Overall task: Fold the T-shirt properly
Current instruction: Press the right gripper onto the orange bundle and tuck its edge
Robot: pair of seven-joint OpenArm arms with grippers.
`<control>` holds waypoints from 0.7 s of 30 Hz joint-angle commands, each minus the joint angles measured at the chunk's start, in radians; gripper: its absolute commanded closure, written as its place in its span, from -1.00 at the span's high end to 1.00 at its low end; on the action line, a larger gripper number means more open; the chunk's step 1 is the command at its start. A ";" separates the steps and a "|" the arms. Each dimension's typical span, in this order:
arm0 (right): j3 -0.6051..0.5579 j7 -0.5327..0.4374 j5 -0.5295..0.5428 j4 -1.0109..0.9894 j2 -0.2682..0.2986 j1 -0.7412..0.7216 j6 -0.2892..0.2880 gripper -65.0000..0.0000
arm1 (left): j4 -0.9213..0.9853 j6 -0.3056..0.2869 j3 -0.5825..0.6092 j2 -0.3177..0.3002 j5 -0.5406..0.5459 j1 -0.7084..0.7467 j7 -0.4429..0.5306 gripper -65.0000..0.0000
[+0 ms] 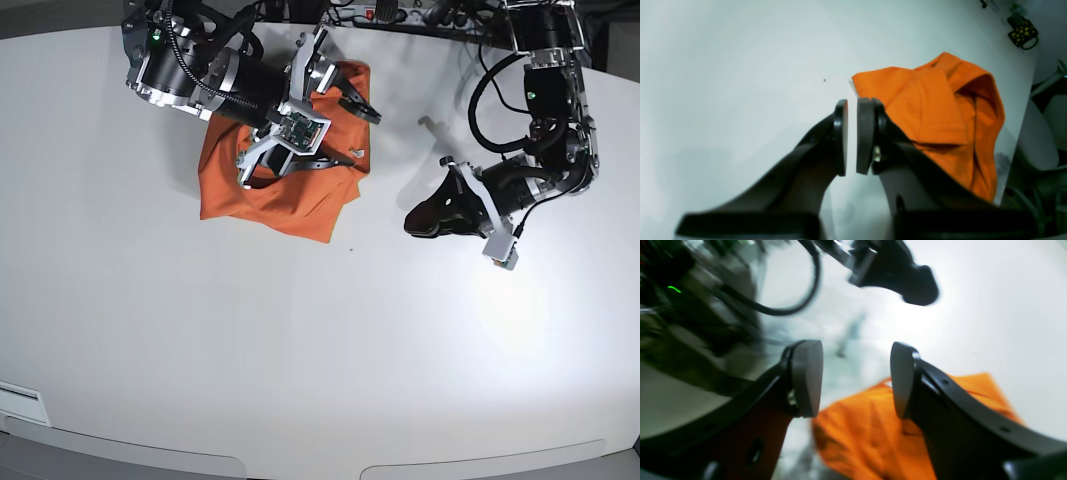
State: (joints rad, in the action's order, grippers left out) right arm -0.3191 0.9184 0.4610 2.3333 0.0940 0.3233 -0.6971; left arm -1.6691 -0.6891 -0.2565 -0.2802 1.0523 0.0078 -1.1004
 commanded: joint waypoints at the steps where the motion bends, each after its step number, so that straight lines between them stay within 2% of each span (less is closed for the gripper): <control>1: -0.002 -0.056 -0.011 0.019 -0.001 -0.014 -0.001 0.00 | -0.018 -0.009 -0.006 -0.010 0.035 -0.016 0.016 -0.78; 4: -0.002 -0.123 -0.076 -0.018 0.006 -0.044 -0.001 -0.15 | -0.018 -0.009 -0.006 -0.021 0.050 -0.016 0.014 -0.78; 14: -0.002 -0.122 -0.069 -0.264 0.006 -0.166 -0.001 -0.18 | -0.018 -0.009 -0.020 -0.064 0.049 -0.016 0.019 -0.78; 15: -0.002 -0.122 -0.070 -0.268 0.006 -0.169 -0.001 -0.24 | -0.018 -0.009 -0.027 -0.064 0.049 -0.016 0.019 -0.78; 16: -0.002 -0.122 -0.070 -0.268 0.006 -0.172 -0.001 -0.40 | -0.018 -0.009 -0.034 -0.064 0.050 -0.016 0.019 -0.78; 18: -0.002 -0.122 -0.070 -0.268 0.006 -0.171 -0.001 -0.86 | -0.018 -0.009 -0.048 -0.064 0.050 -0.016 0.019 -0.78; 19: -0.002 -0.122 -0.070 -0.268 0.006 -0.171 -0.001 -1.00 | -0.018 -0.009 -0.054 -0.064 0.050 -0.016 0.022 -0.78; 21: -0.002 -0.121 -0.070 -0.268 0.006 -0.171 -0.001 -1.00 | -0.018 -0.009 -0.062 -0.064 0.056 -0.016 0.022 -0.78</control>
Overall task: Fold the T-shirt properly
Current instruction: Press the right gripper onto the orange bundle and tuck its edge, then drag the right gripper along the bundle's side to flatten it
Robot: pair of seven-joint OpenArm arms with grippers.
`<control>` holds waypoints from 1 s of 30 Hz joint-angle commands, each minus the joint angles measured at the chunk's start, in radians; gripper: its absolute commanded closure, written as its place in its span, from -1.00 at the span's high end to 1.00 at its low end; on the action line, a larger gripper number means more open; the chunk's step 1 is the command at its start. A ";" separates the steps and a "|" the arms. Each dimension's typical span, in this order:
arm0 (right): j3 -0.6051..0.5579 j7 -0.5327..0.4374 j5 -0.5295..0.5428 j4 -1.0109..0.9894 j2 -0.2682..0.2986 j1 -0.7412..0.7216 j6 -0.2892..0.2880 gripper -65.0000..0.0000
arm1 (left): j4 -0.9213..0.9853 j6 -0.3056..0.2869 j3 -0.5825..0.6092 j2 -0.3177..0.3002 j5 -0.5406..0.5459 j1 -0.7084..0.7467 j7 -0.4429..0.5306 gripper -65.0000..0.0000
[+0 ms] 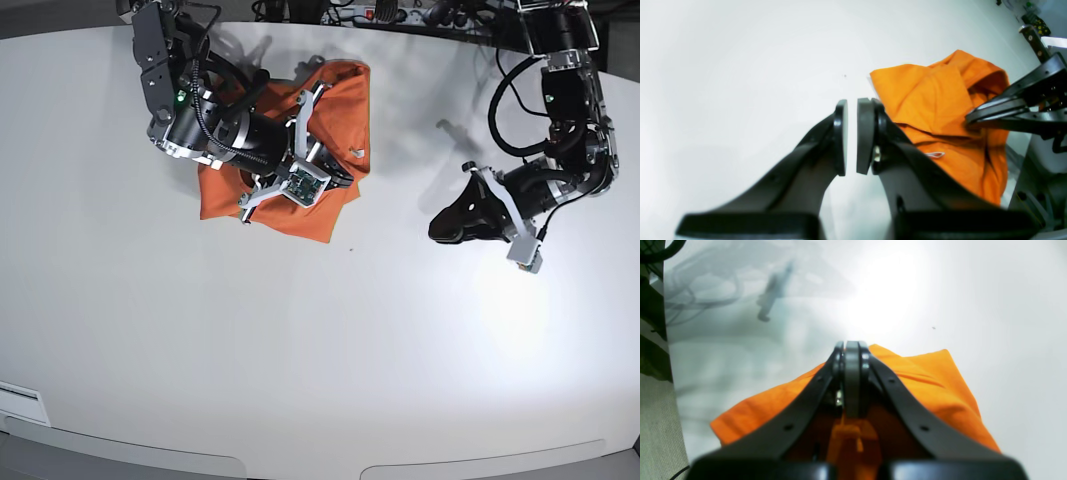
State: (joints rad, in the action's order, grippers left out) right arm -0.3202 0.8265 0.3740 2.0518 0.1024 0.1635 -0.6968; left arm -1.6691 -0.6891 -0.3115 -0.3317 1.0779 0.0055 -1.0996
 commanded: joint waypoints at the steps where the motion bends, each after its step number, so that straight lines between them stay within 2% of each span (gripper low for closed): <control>1: -0.001 -0.029 0.017 0.013 -0.002 -0.011 -0.001 -0.93 | -0.018 -0.009 -0.010 -0.012 0.033 -0.014 0.021 -0.78; 2: -0.001 -0.029 0.018 0.013 -0.002 -0.011 -0.001 -0.78 | -0.018 -0.009 -0.011 -0.012 0.034 -0.014 0.021 -0.78; 5: -0.001 -0.029 0.017 0.013 -0.002 -0.008 -0.001 -0.07 | -0.018 -0.009 -0.011 -0.012 0.034 -0.014 0.021 -0.78; 6: -0.001 -0.029 0.017 0.009 -0.001 -0.008 -0.001 0.10 | -0.018 -0.009 -0.011 -0.012 0.034 -0.014 0.021 -0.78; 7: -0.001 -0.029 0.017 0.004 0.002 -0.008 -0.001 0.15 | -0.018 -0.009 -0.011 -0.012 0.034 -0.014 0.021 -0.78; 10: -0.001 -0.030 0.008 -0.031 0.014 -0.009 -0.001 0.11 | -0.018 -0.009 -0.011 -0.012 0.034 -0.014 0.021 -0.78; 11: -0.001 -0.030 -0.009 -0.045 0.014 -0.009 -0.001 -0.02 | -0.018 -0.009 -0.011 -0.013 0.034 -0.014 0.021 -0.78; 14: -0.001 -0.030 -0.011 -0.073 0.014 -0.009 -0.001 -0.64 | -0.018 -0.009 -0.011 -0.012 0.034 -0.014 0.021 -0.78; 16: -0.001 -0.032 -0.001 -0.072 0.014 -0.010 -0.001 -0.87 | -0.018 -0.009 -0.011 -0.012 0.035 -0.014 0.021 -0.78; 20: -0.001 -0.057 0.028 -0.071 0.011 -0.023 -0.001 -0.89 | -0.018 -0.009 -0.011 -0.012 0.035 -0.014 0.021 -0.78; 23: -0.001 -0.057 0.029 -0.071 0.009 -0.050 -0.001 -1.00 | -0.018 -0.009 -0.011 -0.012 0.034 -0.014 0.021 -0.78; 30: -0.001 -0.060 0.025 -0.071 0.009 -0.144 -0.001 -1.00 | -0.018 -0.009 -0.011 -0.012 0.034 -0.014 0.021 -0.78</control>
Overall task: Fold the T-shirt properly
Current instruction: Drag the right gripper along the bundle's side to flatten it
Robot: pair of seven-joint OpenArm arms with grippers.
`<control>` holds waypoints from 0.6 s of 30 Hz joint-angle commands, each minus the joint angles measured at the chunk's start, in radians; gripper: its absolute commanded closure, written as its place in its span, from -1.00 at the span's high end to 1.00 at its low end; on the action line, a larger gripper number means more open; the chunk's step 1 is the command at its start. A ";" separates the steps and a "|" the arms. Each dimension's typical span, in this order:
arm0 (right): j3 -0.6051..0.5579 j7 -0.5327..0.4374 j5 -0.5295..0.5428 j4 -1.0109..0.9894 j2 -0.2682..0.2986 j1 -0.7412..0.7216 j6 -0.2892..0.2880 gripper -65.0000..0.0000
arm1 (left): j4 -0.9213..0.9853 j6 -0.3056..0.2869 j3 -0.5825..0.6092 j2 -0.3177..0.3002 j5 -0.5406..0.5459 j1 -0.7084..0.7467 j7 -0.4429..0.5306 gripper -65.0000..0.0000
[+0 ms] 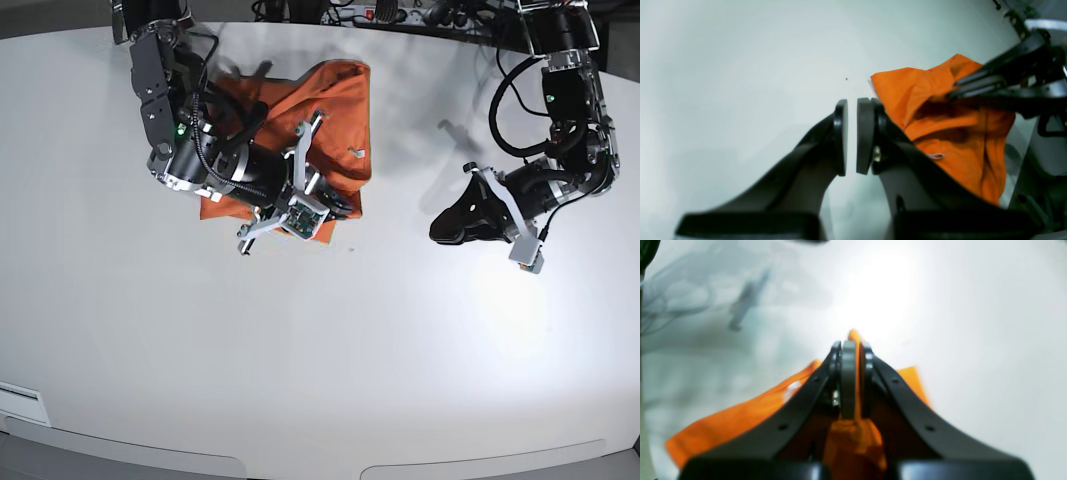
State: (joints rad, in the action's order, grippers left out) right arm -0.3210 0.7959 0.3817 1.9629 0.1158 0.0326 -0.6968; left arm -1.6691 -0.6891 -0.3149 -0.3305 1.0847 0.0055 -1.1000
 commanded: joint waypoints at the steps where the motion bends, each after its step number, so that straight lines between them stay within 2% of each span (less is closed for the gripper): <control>1: 0.000 -0.038 0.009 0.018 -0.005 -0.024 -0.001 -1.00 | -0.018 -0.009 -0.007 -0.013 0.027 -0.014 0.021 -0.78; 6: 0.000 -0.086 0.002 -0.007 -0.005 -0.077 -0.001 -1.00 | -0.018 -0.009 -0.007 -0.013 0.027 -0.013 0.021 -0.78; 11: 0.000 -0.125 0.003 -0.133 -0.009 -0.146 -0.001 -1.00 | -0.018 -0.009 -0.007 -0.013 0.027 -0.013 0.017 -0.78; 18: 0.000 -0.127 0.003 -0.291 -0.069 -0.261 -0.001 -1.00 | -0.018 -0.009 -0.007 -0.013 0.028 0.000 0.014 -0.78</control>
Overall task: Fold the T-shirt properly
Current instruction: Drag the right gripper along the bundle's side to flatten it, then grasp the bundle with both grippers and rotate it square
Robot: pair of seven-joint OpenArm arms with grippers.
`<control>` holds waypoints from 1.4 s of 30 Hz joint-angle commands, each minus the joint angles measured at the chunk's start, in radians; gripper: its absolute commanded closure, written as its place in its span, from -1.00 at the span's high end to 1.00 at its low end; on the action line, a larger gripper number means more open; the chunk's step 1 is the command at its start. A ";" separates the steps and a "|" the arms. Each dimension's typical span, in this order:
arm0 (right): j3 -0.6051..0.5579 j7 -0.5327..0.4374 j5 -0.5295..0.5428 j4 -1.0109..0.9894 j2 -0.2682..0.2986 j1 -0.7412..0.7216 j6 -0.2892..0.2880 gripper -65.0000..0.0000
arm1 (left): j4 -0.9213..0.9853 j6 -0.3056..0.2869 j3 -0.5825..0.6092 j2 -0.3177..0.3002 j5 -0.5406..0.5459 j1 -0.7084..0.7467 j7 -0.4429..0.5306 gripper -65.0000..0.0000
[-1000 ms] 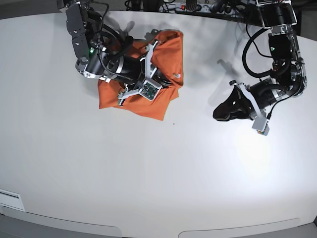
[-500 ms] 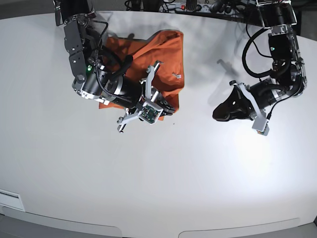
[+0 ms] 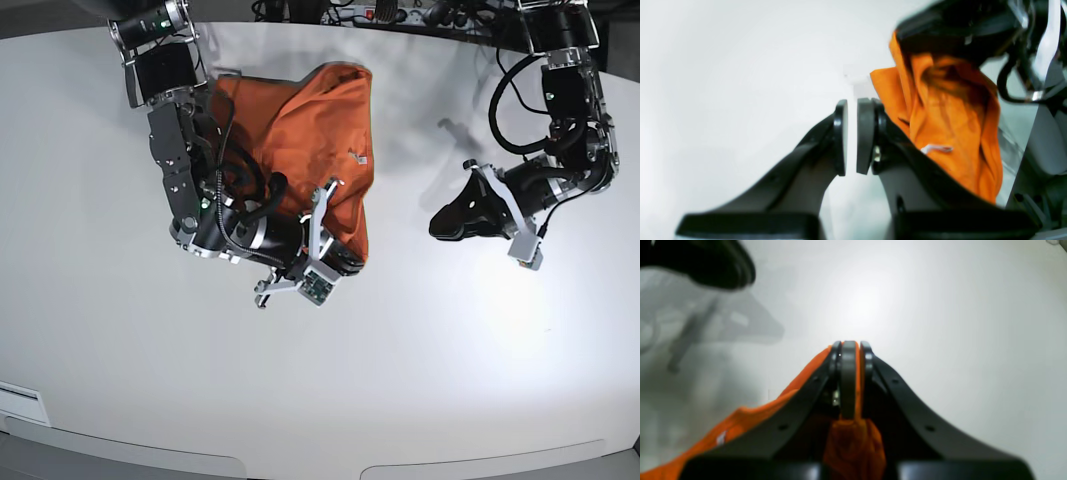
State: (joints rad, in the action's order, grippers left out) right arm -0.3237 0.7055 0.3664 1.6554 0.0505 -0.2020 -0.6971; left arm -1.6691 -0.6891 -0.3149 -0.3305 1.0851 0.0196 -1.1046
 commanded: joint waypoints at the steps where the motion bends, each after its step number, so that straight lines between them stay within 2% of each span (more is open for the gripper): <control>1: 0.003 -0.036 0.018 0.013 -0.007 -0.041 -0.001 -1.00 | -0.018 -0.009 -0.007 -0.013 0.027 -0.013 0.018 -0.78; 8: 0.003 -0.038 -0.018 -0.007 -0.023 -0.080 -0.001 -1.00 | -0.018 -0.009 -0.007 -0.013 0.037 0.015 0.019 -0.78; 12: 0.003 -0.137 -0.065 -0.132 -0.024 -0.081 0.027 -1.00 | -0.018 -0.009 -0.007 -0.013 0.058 0.027 0.018 -0.78; 13: 0.003 -0.151 -0.074 -0.159 -0.023 -0.082 0.036 -0.83 | -0.018 -0.009 -0.007 -0.013 0.058 0.027 0.018 -0.78; 16: 0.003 -0.098 -0.074 -0.180 -0.023 -0.110 0.066 -0.01 | -0.018 -0.009 -0.007 -0.013 0.058 0.027 0.018 -0.78; 17: 0.003 -0.063 -0.051 -0.173 -0.023 -0.126 0.067 0.15 | -0.018 -0.009 -0.007 -0.013 0.060 0.027 0.018 -0.78; 18: 0.005 -0.018 -0.014 -0.157 -0.022 -0.145 0.066 0.20 | -0.018 -0.009 -0.007 -0.014 0.070 0.027 0.017 -0.78; 21: 0.029 0.155 0.140 -0.057 -0.021 -0.193 0.060 0.20 | -0.018 -0.009 -0.007 -0.023 0.152 0.027 -0.027 -0.78; 24: 0.088 0.281 0.259 0.094 -0.020 -0.212 0.042 0.08 | -0.018 -0.009 -0.007 -0.024 0.261 0.027 -0.102 -1.00; 27: 0.146 0.342 0.274 0.163 -0.010 -0.204 0.042 -0.30 | -0.018 -0.009 -0.007 -0.024 0.325 0.027 -0.146 -1.00; 30: 0.162 0.339 0.273 0.159 0.037 -0.162 0.027 -0.98 | -0.018 -0.009 -0.006 -0.024 0.353 0.027 -0.163 -1.00; 32: 0.162 0.337 0.272 0.159 0.082 -0.122 -0.001 -1.00 | -0.018 -0.009 0.001 -0.024 0.376 0.027 -0.166 -1.00; 36: 0.162 0.327 0.262 0.159 0.185 -0.040 -0.001 -1.00 | -0.055 -0.009 0.080 -0.024 0.321 0.026 -0.161 -1.00; 39: 0.162 0.325 0.262 0.159 0.247 0.011 -0.001 -1.00 | -0.093 -0.009 0.182 -0.024 0.190 0.009 -0.139 -1.00; 42: 0.162 0.298 0.262 0.158 0.297 0.059 -0.001 -1.00 | -0.100 -0.009 0.285 -0.024 0.027 -0.014 -0.076 -1.00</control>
State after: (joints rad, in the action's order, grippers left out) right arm -0.1669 1.0241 0.6128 1.7996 0.3416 -0.1219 -0.6968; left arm -1.7519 -0.6895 -0.0204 -0.3447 1.0824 0.0189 -1.1969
